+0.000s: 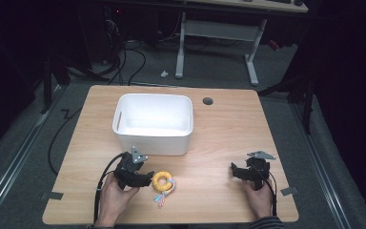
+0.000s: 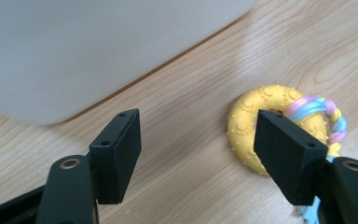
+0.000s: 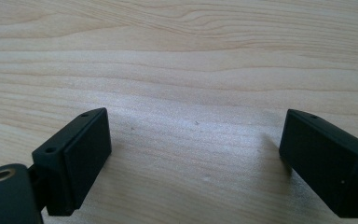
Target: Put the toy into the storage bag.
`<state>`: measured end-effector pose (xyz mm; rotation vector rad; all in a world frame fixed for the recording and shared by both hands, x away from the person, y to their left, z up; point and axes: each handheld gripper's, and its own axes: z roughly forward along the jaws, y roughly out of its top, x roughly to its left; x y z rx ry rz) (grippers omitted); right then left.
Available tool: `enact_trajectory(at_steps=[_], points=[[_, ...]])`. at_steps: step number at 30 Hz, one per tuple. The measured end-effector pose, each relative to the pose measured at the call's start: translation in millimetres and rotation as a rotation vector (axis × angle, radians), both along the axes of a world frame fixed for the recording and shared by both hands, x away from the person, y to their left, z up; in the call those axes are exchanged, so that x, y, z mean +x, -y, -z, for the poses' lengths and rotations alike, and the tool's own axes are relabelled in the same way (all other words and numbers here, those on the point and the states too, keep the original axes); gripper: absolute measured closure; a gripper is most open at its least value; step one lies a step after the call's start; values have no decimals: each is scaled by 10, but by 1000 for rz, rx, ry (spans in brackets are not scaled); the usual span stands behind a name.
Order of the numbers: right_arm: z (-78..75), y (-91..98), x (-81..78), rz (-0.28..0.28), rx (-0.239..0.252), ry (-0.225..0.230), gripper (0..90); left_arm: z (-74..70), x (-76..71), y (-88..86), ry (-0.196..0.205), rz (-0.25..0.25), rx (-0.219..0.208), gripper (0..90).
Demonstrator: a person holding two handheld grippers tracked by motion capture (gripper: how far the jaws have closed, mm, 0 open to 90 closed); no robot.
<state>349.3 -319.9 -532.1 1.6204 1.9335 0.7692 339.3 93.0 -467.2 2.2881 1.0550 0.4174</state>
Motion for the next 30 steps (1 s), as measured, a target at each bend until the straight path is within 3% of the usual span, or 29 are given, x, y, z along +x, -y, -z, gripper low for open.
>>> enact_trajectory(at_steps=[6, 13, 30], points=[[-1, -2, -3, 0, 1, -2, 86, 4, 18, 78, -20, 17, 4, 335], [0, -2, -5, -7, 0, 0, 86, 66, 53, 221, -72, 55, 64, 389], [-2, -7, -9, -13, 1, -4, 86, 192, 126, 418, -140, 101, 112, 472]])
